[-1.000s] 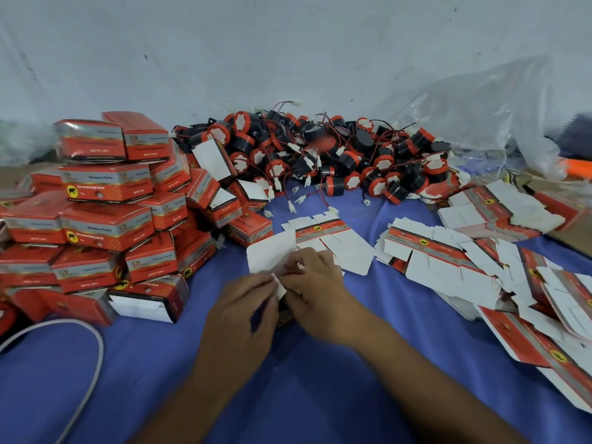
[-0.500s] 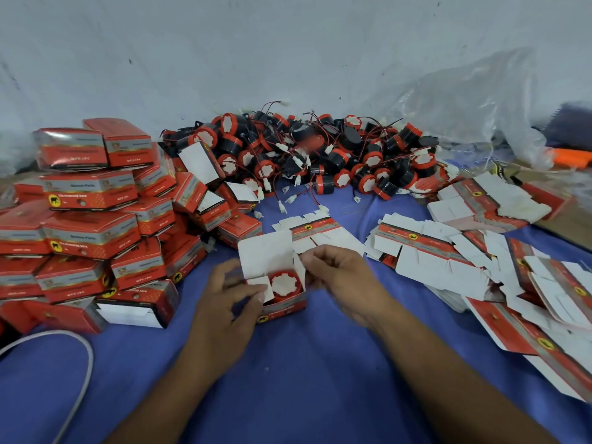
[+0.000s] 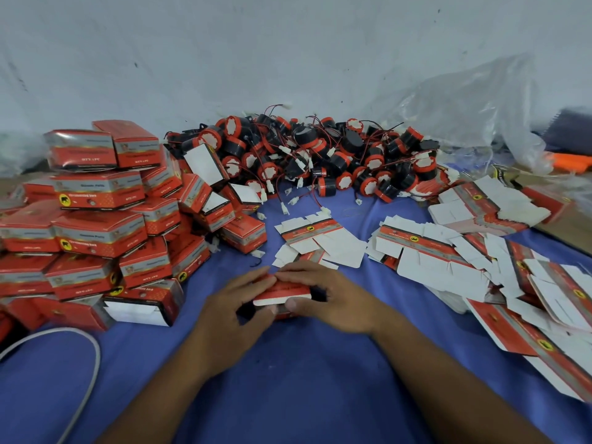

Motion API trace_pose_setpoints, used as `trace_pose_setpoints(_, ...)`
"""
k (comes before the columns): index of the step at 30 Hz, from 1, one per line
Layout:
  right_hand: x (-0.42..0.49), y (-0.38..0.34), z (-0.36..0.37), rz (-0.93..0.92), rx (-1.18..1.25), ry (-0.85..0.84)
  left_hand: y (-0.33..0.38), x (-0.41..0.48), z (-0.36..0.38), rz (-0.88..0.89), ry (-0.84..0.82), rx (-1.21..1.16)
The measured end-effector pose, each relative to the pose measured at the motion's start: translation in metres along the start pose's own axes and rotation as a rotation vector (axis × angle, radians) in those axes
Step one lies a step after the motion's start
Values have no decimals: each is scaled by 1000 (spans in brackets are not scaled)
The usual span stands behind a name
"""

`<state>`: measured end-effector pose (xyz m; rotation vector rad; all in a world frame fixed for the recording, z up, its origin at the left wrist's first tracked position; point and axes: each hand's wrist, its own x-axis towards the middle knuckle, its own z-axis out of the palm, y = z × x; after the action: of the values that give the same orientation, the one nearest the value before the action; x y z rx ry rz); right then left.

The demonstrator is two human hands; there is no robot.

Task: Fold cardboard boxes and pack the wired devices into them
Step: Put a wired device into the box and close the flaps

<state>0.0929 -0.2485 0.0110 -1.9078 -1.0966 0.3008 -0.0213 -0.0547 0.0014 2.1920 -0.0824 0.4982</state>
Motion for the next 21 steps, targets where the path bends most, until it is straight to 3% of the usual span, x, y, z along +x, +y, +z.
trace_pose_setpoints(5, -1, -3, 5, -20, 106, 42, 3, 3, -5, -21, 1, -66)
trace_pose_setpoints(11, 4, -6, 4, -120, 0, 88, 1, 3, -8, 55, 29, 3)
trace_pose_setpoints(13, 2, -2, 6, -133, -78, 36, 0, 2, -7, 68, 13, 6)
trace_pose_setpoints(16, -2, 3, 6, -14, -80, -87, -2, -2, -5, 51, -27, -45)
trace_pose_setpoints(21, -1, 0, 6, 0, -74, -117, -3, -2, -5, 84, -55, -9)
